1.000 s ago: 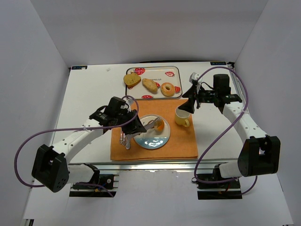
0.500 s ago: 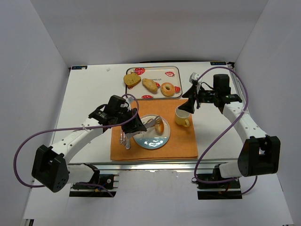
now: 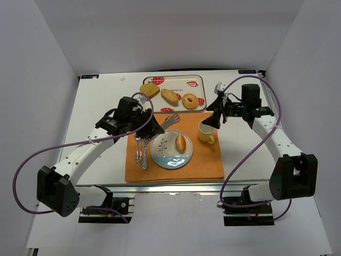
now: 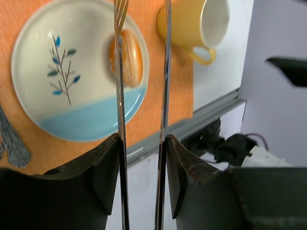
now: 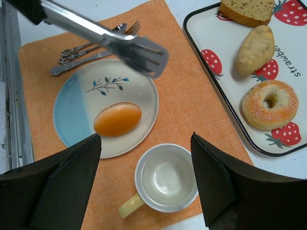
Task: Place the bread
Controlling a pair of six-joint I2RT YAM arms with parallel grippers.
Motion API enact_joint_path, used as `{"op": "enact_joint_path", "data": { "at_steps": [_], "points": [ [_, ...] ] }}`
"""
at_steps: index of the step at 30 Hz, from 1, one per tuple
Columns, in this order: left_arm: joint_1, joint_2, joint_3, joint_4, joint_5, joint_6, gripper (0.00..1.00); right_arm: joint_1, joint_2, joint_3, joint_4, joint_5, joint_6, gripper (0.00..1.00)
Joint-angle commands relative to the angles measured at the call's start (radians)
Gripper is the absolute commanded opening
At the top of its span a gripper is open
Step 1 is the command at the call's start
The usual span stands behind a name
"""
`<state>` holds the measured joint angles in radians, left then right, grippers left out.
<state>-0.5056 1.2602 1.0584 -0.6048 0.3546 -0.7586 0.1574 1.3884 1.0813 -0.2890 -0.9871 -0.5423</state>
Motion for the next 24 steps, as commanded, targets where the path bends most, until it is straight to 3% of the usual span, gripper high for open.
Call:
{"op": "enact_joint_path", "data": {
  "at_steps": [1,15,24],
  "points": [
    [0.022,0.031,0.048,0.095,-0.031,-0.048,0.51,-0.004,-0.022,-0.009,0.007,-0.031,-0.012,0.80],
    [0.187,0.281,-0.020,0.615,-0.029,-0.534,0.52,-0.004,-0.058,-0.055,0.036,-0.033,-0.013,0.80],
    [0.203,0.398,-0.021,0.731,0.017,-0.616,0.52,-0.009,-0.063,-0.067,0.054,-0.033,-0.005,0.80]
  ]
}}
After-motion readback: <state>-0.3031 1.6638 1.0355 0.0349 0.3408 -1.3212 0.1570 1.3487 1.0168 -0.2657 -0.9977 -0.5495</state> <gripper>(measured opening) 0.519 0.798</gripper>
